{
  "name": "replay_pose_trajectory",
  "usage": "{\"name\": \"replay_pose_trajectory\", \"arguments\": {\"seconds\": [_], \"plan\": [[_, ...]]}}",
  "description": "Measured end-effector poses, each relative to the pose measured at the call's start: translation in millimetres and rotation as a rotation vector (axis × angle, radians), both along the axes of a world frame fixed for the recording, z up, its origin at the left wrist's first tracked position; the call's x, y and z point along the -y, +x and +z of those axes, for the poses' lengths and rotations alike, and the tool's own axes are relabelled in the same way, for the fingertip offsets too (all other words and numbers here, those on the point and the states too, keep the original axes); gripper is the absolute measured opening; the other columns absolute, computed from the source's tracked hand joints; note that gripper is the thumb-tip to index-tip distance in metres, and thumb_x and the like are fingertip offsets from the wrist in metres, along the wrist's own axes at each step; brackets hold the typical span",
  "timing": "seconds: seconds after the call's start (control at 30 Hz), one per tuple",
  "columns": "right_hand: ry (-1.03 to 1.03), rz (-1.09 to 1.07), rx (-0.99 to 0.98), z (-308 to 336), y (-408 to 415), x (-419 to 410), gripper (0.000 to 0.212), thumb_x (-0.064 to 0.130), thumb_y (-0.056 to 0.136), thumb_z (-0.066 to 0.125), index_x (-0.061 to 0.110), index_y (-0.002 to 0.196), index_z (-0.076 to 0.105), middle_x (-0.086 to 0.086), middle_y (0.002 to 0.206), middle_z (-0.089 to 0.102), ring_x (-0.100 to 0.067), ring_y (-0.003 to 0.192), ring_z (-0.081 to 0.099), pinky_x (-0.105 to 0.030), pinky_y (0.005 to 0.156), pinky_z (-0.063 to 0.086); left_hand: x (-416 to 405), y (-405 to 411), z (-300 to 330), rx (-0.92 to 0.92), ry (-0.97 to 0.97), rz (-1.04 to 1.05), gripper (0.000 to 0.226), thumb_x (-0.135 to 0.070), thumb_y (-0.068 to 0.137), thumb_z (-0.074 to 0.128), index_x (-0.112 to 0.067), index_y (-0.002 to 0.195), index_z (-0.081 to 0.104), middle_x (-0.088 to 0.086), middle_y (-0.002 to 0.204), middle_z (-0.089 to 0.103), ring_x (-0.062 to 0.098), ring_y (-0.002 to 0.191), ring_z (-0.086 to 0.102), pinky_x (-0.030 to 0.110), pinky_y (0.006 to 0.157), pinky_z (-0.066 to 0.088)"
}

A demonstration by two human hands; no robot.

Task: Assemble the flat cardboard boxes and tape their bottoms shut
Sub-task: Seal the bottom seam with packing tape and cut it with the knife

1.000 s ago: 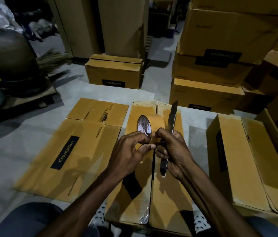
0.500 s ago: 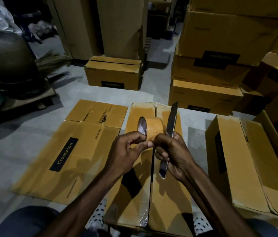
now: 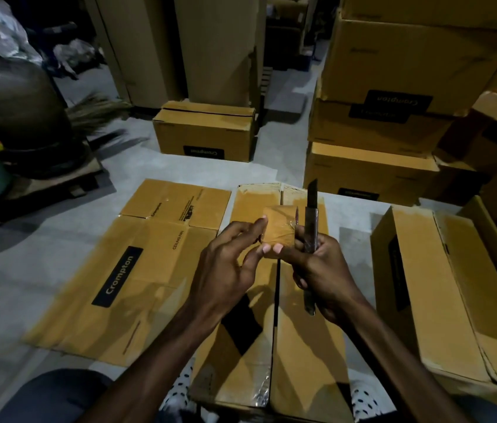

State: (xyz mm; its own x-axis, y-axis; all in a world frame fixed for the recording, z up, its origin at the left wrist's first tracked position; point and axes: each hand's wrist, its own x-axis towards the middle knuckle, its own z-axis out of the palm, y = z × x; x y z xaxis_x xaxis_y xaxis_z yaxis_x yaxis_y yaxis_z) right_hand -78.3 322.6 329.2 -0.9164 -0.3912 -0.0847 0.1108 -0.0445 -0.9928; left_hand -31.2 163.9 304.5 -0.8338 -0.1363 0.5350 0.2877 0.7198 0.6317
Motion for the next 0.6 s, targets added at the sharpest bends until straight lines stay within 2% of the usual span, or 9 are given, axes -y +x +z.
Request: {"name": "replay_pose_trajectory", "arguments": {"seconds": [0.13,0.2,0.3,0.4,0.43,0.5,0.53,0.6], "plan": [[-0.016,-0.007,0.028,-2.9,-0.4,1.0,0.044,0.011,0.085,0.073,-0.015,0.115,0.053,-0.021,0.078,0.042,-0.018,0.047,0.023,-0.025,0.04,0.021,0.6,3.7,0.8,-0.073,-0.152,0.056,0.037,-0.019,0.089,0.067,-0.017,0.126,0.066,0.003,0.107,0.067,0.015,0.086,0.065,0.026,0.062,0.055],[-0.025,-0.002,0.033,-1.4,0.8,1.1,0.036,0.009,0.085,0.072,-0.01,0.112,0.058,-0.021,0.076,0.045,-0.015,0.046,0.025,-0.024,0.039,0.021,0.6,4.2,0.3,-0.089,-0.19,0.06,0.032,-0.015,0.088,0.07,-0.015,0.12,0.07,0.004,0.105,0.068,0.015,0.083,0.066,0.024,0.061,0.054],[-0.024,0.019,0.032,-0.4,2.7,1.5,0.023,0.006,0.087,0.068,0.009,0.11,0.07,-0.019,0.079,0.061,-0.01,0.043,0.032,-0.023,0.039,0.024,0.6,2.8,0.5,-0.096,-0.144,0.052,0.026,-0.013,0.088,0.069,-0.013,0.113,0.073,0.002,0.101,0.069,0.014,0.082,0.065,0.027,0.061,0.054],[0.003,0.022,-0.001,-1.2,4.4,2.7,0.022,0.003,0.088,0.066,0.01,0.109,0.071,-0.021,0.079,0.062,-0.006,0.041,0.036,-0.021,0.039,0.028,1.7,1.1,2.6,-0.074,-0.047,0.075,0.018,-0.013,0.09,0.067,-0.013,0.106,0.076,0.001,0.096,0.071,0.012,0.082,0.065,0.033,0.062,0.055],[0.015,0.025,-0.012,-0.5,5.4,2.7,0.021,0.002,0.088,0.066,0.008,0.107,0.071,-0.02,0.077,0.063,-0.004,0.041,0.039,-0.019,0.04,0.03,1.9,0.7,2.7,-0.066,-0.046,0.087,0.016,-0.013,0.089,0.068,-0.012,0.104,0.076,0.0,0.095,0.071,0.011,0.082,0.066,0.034,0.063,0.055],[0.014,0.035,-0.03,1.1,6.5,3.2,0.02,-0.002,0.089,0.064,0.003,0.107,0.07,-0.005,0.072,0.066,0.0,0.041,0.048,-0.012,0.042,0.035,1.4,0.7,2.6,-0.047,-0.075,0.106,0.014,-0.013,0.088,0.069,-0.012,0.1,0.076,0.0,0.093,0.071,0.012,0.08,0.066,0.033,0.063,0.055],[0.014,0.044,-0.039,0.2,6.2,3.0,0.02,-0.004,0.089,0.063,0.0,0.108,0.069,0.003,0.07,0.067,0.002,0.043,0.052,-0.008,0.043,0.036,0.9,1.1,2.8,-0.038,-0.097,0.115,0.012,-0.013,0.089,0.068,-0.011,0.098,0.076,0.0,0.092,0.07,0.013,0.077,0.065,0.032,0.061,0.055],[0.027,0.063,-0.042,0.0,6.3,4.1,0.021,-0.006,0.089,0.062,-0.002,0.108,0.069,0.007,0.068,0.066,0.004,0.044,0.054,-0.006,0.044,0.037,0.2,2.0,3.6,-0.022,-0.178,0.144,0.011,-0.014,0.09,0.063,-0.011,0.094,0.073,0.0,0.088,0.067,0.015,0.069,0.062,0.028,0.054,0.05]]}}
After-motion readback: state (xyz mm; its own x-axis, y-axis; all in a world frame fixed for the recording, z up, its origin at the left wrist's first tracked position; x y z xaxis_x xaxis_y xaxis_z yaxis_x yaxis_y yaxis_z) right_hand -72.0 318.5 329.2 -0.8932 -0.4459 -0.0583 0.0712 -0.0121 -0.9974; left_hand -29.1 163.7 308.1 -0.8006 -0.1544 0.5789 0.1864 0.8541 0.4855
